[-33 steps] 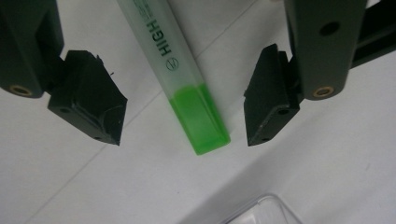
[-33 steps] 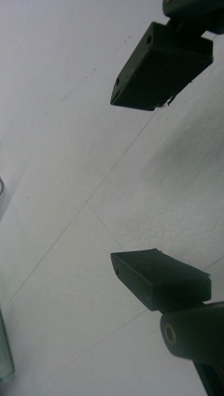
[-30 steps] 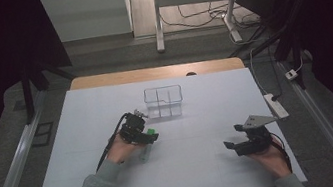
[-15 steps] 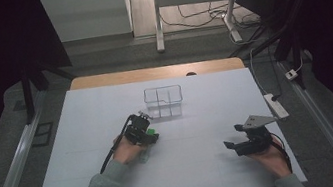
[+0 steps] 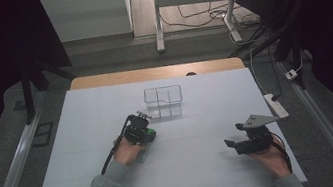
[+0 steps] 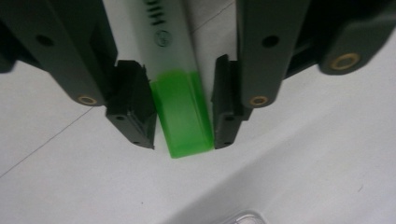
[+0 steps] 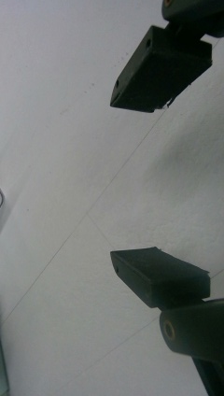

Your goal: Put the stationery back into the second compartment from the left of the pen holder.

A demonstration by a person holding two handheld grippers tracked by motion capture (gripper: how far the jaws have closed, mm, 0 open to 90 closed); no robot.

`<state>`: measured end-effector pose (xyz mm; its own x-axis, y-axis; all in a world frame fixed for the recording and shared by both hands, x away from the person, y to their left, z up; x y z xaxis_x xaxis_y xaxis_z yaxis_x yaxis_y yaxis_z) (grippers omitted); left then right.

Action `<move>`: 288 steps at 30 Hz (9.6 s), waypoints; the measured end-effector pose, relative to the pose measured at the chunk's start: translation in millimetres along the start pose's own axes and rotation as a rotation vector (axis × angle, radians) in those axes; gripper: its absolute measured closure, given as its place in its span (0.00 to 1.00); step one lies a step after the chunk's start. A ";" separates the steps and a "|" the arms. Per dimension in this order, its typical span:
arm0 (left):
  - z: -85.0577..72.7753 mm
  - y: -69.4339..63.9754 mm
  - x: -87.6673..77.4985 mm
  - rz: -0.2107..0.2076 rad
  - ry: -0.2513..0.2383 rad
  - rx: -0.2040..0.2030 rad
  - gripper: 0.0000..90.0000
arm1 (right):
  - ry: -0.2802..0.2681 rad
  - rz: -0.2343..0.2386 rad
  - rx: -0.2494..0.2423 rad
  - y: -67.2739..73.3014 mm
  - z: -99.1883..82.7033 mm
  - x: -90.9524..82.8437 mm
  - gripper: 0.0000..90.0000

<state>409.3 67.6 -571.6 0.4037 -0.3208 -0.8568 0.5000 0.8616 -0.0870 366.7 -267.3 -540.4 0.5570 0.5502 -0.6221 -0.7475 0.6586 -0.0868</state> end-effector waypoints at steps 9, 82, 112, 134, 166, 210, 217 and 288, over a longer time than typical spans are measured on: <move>-0.2 0.0 0.1 0.003 -0.011 0.009 0.73 | -0.001 -0.034 0.009 -4.0 0.2 -2.9 0.25; 1.9 42.7 -116.8 -0.147 -0.525 0.054 0.74 | -0.017 -0.018 0.009 -3.3 -3.8 -5.3 0.25; 51.2 35.5 -124.0 -0.178 -0.544 0.109 0.74 | -0.003 -0.016 0.013 -4.8 -5.7 -5.3 0.25; 77.5 40.1 -123.6 -0.176 -0.544 0.090 0.74 | -0.007 -0.017 0.017 -5.0 -5.6 -4.9 0.25; 125.6 28.7 -117.4 -0.198 -0.555 0.097 0.74 | -0.009 -0.011 0.021 -5.0 -6.1 -3.8 0.25; 183.6 4.9 -63.7 -0.212 -0.575 0.156 0.74 | 0.002 -0.018 0.019 -9.0 -10.1 -2.2 0.25; 183.7 4.5 -56.8 -0.217 -0.565 0.156 0.74 | 0.006 -0.017 0.025 -9.9 -11.5 -2.4 0.25; 1.5 41.7 -112.4 -0.143 -0.473 0.147 0.40 | -0.013 -0.015 0.025 -8.8 -11.4 -8.6 0.25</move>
<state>385.9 139.0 -478.2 0.6083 -0.6036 -0.5153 0.6646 0.7423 -0.0849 364.5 -283.6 -543.2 0.5725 0.5470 -0.6107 -0.7302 0.6790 -0.0764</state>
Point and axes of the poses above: each handheld gripper's, and its own axes: x roughly forward along the jaws, z roughly out of its top, y roughly to its left, the point moved 6 cm from there along x, roughly forward along the jaws, and after that the axes turned 3 degrees about -x, right-handed, at the moved point
